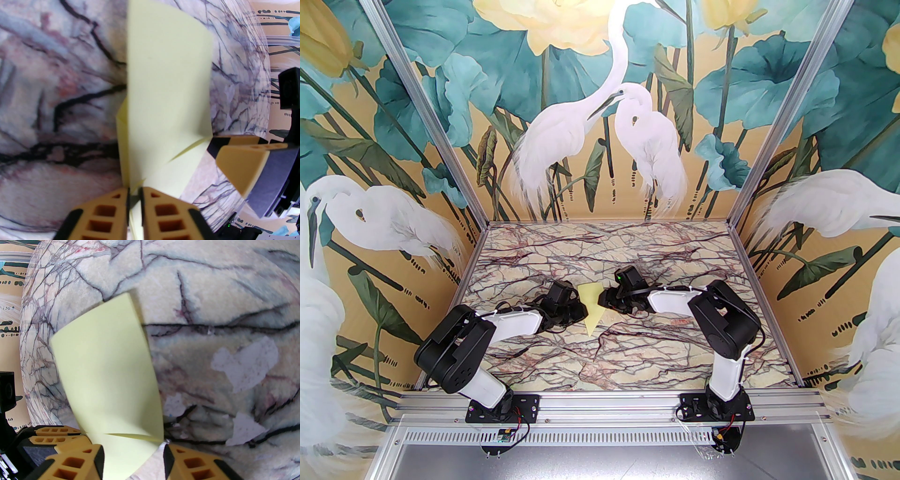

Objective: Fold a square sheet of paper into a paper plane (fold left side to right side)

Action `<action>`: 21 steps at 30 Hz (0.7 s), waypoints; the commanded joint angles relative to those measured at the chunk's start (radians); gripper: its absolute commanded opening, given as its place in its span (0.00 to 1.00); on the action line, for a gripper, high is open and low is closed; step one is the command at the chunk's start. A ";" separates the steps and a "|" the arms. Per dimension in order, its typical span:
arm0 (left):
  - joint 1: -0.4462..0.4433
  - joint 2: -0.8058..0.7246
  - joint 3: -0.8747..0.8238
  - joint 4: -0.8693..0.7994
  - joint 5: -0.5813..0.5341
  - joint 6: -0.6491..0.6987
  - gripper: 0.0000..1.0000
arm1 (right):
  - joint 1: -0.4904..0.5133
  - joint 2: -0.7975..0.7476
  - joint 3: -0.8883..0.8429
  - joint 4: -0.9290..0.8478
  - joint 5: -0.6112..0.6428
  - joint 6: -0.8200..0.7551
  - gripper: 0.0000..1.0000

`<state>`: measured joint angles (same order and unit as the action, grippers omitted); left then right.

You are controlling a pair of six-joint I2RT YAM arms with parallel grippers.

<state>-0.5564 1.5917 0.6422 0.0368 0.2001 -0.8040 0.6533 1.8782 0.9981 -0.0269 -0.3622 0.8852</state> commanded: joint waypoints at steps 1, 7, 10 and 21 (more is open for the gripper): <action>0.000 0.045 -0.009 0.048 0.045 -0.029 0.13 | 0.014 0.020 0.034 -0.033 0.020 -0.027 0.49; 0.001 0.063 -0.016 0.062 0.048 -0.040 0.14 | 0.020 0.028 0.048 -0.045 0.029 -0.030 0.49; 0.000 0.059 -0.013 0.061 0.051 -0.038 0.14 | 0.020 0.034 0.050 -0.031 0.009 -0.022 0.47; 0.000 0.066 -0.003 0.060 0.062 -0.038 0.22 | 0.027 0.054 0.024 0.063 -0.071 0.003 0.29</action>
<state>-0.5564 1.6257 0.6415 0.1089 0.2401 -0.8322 0.6708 1.9015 1.0233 0.0025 -0.4004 0.8879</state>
